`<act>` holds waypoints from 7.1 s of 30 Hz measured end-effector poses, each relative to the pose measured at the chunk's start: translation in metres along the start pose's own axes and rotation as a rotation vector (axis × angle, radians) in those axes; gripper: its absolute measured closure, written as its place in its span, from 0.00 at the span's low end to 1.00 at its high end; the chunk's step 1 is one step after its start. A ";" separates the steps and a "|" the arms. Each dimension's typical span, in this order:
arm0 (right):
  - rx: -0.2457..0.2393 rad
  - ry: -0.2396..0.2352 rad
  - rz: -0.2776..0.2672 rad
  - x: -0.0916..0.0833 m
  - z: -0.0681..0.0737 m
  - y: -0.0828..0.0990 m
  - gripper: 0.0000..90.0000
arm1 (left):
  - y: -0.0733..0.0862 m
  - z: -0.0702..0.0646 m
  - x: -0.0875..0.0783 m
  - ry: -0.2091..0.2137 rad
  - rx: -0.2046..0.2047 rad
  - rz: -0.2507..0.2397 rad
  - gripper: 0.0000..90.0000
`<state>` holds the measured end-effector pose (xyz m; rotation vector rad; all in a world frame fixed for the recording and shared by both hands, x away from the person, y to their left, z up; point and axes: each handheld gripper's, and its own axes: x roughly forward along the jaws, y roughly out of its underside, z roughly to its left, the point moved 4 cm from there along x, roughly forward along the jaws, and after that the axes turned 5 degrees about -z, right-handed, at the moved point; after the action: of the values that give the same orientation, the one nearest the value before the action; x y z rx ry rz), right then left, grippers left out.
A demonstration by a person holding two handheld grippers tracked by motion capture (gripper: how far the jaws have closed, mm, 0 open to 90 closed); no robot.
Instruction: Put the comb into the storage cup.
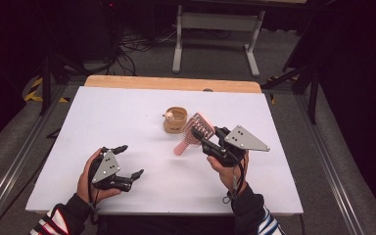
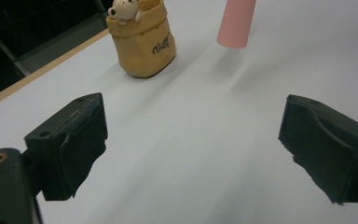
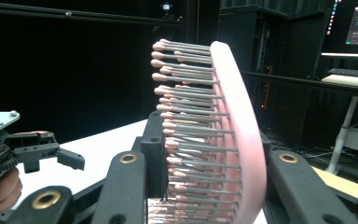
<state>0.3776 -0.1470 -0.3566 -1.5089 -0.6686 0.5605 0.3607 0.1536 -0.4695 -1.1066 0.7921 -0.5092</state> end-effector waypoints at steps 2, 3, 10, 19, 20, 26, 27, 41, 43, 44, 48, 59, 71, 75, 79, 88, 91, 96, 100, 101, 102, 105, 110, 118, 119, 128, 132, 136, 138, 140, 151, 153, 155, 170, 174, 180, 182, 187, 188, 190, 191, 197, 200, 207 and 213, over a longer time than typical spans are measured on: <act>-0.006 0.001 -0.003 -0.001 -0.002 -0.001 0.70 | 0.003 0.003 -0.007 0.002 -0.010 -0.010 0.08; -0.005 0.004 -0.002 -0.001 -0.003 -0.001 0.70 | 0.003 0.004 -0.009 -0.002 -0.012 -0.011 0.07; -0.023 0.009 -0.006 -0.001 -0.008 -0.003 0.70 | 0.013 0.007 -0.021 -0.021 -0.025 -0.015 0.08; -0.015 0.030 -0.011 -0.004 -0.013 -0.003 0.70 | 0.027 0.012 -0.039 -0.043 -0.039 0.001 0.08; -0.013 0.029 -0.013 -0.004 -0.014 -0.004 0.70 | 0.028 0.012 -0.040 -0.047 -0.042 0.004 0.08; -0.023 0.041 -0.026 -0.005 -0.014 -0.008 0.70 | 0.031 0.014 -0.043 -0.056 -0.055 0.007 0.07; -0.023 0.043 -0.025 -0.005 -0.014 -0.009 0.70 | 0.030 0.014 -0.043 -0.059 -0.056 0.004 0.07; -0.043 0.054 -0.065 0.000 -0.018 -0.027 0.70 | 0.032 0.016 -0.043 -0.059 -0.069 0.011 0.07; -0.041 0.054 -0.068 0.001 -0.019 -0.030 0.70 | 0.032 0.016 -0.043 -0.058 -0.070 0.011 0.07; -0.041 0.054 -0.068 0.001 -0.019 -0.030 0.70 | 0.032 0.016 -0.042 -0.059 -0.071 0.013 0.07; -0.043 0.057 -0.076 0.003 -0.020 -0.036 0.70 | 0.034 0.017 -0.041 -0.057 -0.077 0.020 0.07; -0.070 0.071 -0.078 0.015 -0.024 -0.050 0.70 | 0.033 0.017 -0.040 -0.056 -0.081 0.016 0.06; -0.062 0.096 -0.069 0.029 -0.032 -0.054 0.70 | 0.034 0.015 -0.038 -0.055 -0.069 0.026 0.06; -0.056 0.110 -0.070 0.037 -0.035 -0.054 0.70 | 0.034 0.015 -0.038 -0.051 -0.076 0.026 0.06; -0.043 0.127 -0.083 0.040 -0.039 -0.055 0.70 | 0.034 0.015 -0.038 -0.049 -0.072 0.025 0.06; -0.032 0.167 -0.072 0.053 -0.050 -0.053 0.70 | 0.034 0.016 -0.039 -0.052 -0.071 0.026 0.06; -0.041 0.170 -0.063 0.058 -0.051 -0.052 0.70 | 0.034 0.016 -0.038 -0.047 -0.076 0.025 0.06; -0.044 0.185 -0.060 0.065 -0.053 -0.050 0.70 | 0.034 0.016 -0.038 -0.045 -0.077 0.022 0.06; -0.050 0.198 -0.047 0.070 -0.053 -0.047 0.70 | 0.034 0.016 -0.038 -0.046 -0.075 0.023 0.06; -0.057 0.208 -0.040 0.072 -0.053 -0.045 0.70 | 0.034 0.016 -0.038 -0.048 -0.076 0.023 0.06; -0.062 0.213 -0.035 0.074 -0.053 -0.044 0.70 | 0.034 0.016 -0.038 -0.049 -0.076 0.023 0.06; -0.050 0.214 -0.035 0.078 -0.052 -0.041 0.70 | 0.034 0.016 -0.038 -0.046 -0.077 0.023 0.06; -0.052 0.222 -0.038 0.083 -0.053 -0.038 0.70 | 0.034 0.016 -0.037 -0.041 -0.076 0.024 0.06; -0.010 0.239 -0.029 0.092 -0.057 -0.026 0.70 | 0.034 0.016 -0.037 -0.038 -0.077 0.025 0.07; -0.009 0.245 -0.022 0.093 -0.058 -0.025 0.70 | 0.034 0.016 -0.037 -0.037 -0.080 0.026 0.07; 0.018 0.247 -0.008 0.095 -0.057 -0.014 0.70 | 0.035 0.016 -0.036 -0.032 -0.076 0.033 0.08; 0.033 0.242 0.011 0.096 -0.057 -0.006 0.70 | 0.035 0.016 -0.035 -0.027 -0.083 0.031 0.08; 0.054 0.238 0.018 0.098 -0.058 -0.001 0.70 | 0.035 0.017 -0.035 -0.022 -0.100 0.024 0.08; 0.060 0.237 0.020 0.098 -0.058 0.001 0.70 | 0.035 0.016 -0.035 -0.020 -0.099 0.025 0.08; 0.060 0.236 0.027 0.099 -0.058 0.003 0.70 | 0.035 0.016 -0.035 -0.020 -0.096 0.027 0.08; 0.099 0.228 0.036 0.100 -0.060 0.019 0.70 | 0.036 0.016 -0.034 -0.019 -0.092 0.035 0.08; 0.106 0.223 0.035 0.099 -0.060 0.021 0.70 | 0.036 0.016 -0.034 -0.019 -0.096 0.037 0.08; 0.107 0.218 0.037 0.099 -0.059 0.023 0.70 | 0.036 0.017 -0.034 -0.019 -0.098 0.035 0.08; 0.118 0.218 0.046 0.097 -0.060 0.033 0.69 | 0.036 0.016 -0.033 -0.013 -0.095 0.039 0.08; 0.132 0.224 0.042 0.096 -0.061 0.035 0.69 | 0.036 0.015 -0.033 -0.012 -0.095 0.040 0.08; 0.139 0.237 0.048 0.093 -0.063 0.040 0.68 | 0.036 0.015 -0.033 -0.012 -0.096 0.039 0.08; 0.142 0.245 0.048 0.091 -0.064 0.042 0.68 | 0.036 0.015 -0.032 -0.012 -0.096 0.038 0.08; 0.141 0.255 0.059 0.088 -0.067 0.047 0.66 | 0.037 0.015 -0.032 -0.011 -0.093 0.041 0.08; 0.139 0.255 0.062 0.087 -0.068 0.047 0.67 | 0.036 0.015 -0.032 -0.011 -0.093 0.041 0.08; 0.136 0.257 0.067 0.086 -0.068 0.048 0.66 | 0.037 0.015 -0.031 -0.010 -0.097 0.040 0.08; 0.134 0.258 0.069 0.086 -0.069 0.049 0.65 | 0.037 0.015 -0.031 -0.010 -0.095 0.043 0.08; 0.127 0.255 0.096 0.084 -0.070 0.053 0.62 | 0.037 0.015 -0.032 -0.013 -0.094 0.045 0.08; 0.128 0.258 0.108 0.083 -0.072 0.056 0.61 | 0.037 0.015 -0.031 -0.012 -0.093 0.047 0.08; 0.117 0.256 0.146 0.082 -0.072 0.062 0.55 | 0.038 0.015 -0.030 -0.013 -0.095 0.051 0.08; 0.146 0.255 0.151 0.080 -0.075 0.065 0.51 | 0.038 0.014 -0.029 -0.012 -0.090 0.058 0.08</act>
<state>0.4913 -0.1435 -0.4137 -1.4694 -0.3124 0.5083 0.3525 0.1971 -0.4927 -1.1654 0.8404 -0.4210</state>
